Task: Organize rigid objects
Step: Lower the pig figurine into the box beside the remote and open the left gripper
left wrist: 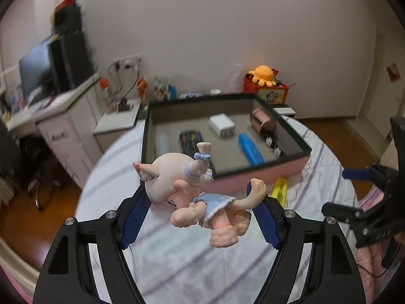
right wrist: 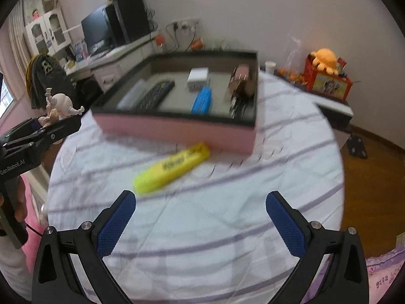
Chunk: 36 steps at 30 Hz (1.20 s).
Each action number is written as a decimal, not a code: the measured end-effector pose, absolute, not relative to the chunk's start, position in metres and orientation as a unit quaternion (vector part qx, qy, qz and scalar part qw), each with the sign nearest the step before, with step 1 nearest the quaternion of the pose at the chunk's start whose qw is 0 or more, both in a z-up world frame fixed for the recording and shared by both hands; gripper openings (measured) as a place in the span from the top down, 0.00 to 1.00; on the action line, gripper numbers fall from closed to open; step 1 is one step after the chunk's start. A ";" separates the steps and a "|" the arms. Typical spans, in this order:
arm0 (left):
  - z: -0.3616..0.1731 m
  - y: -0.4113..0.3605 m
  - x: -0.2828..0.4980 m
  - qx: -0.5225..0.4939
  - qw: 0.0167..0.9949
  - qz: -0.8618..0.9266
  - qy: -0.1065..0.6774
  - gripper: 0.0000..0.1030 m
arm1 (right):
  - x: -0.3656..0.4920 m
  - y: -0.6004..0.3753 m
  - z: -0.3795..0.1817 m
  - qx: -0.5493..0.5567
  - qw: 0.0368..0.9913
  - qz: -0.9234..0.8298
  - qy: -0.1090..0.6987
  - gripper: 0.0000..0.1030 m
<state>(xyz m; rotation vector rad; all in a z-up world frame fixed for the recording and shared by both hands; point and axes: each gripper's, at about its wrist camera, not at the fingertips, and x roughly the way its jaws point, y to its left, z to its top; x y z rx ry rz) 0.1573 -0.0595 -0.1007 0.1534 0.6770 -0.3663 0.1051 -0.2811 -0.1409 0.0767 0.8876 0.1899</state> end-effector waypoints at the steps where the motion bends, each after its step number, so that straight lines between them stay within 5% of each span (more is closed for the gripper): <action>1: -0.098 -0.061 0.163 0.086 0.924 -0.181 0.326 0.25 | 0.108 -0.283 -0.136 0.037 0.901 0.089 0.422 0.00; 36: -0.150 -0.094 0.389 0.211 0.839 -0.292 0.407 0.25 | 0.293 -0.262 -0.131 -0.004 0.904 0.081 0.420 0.00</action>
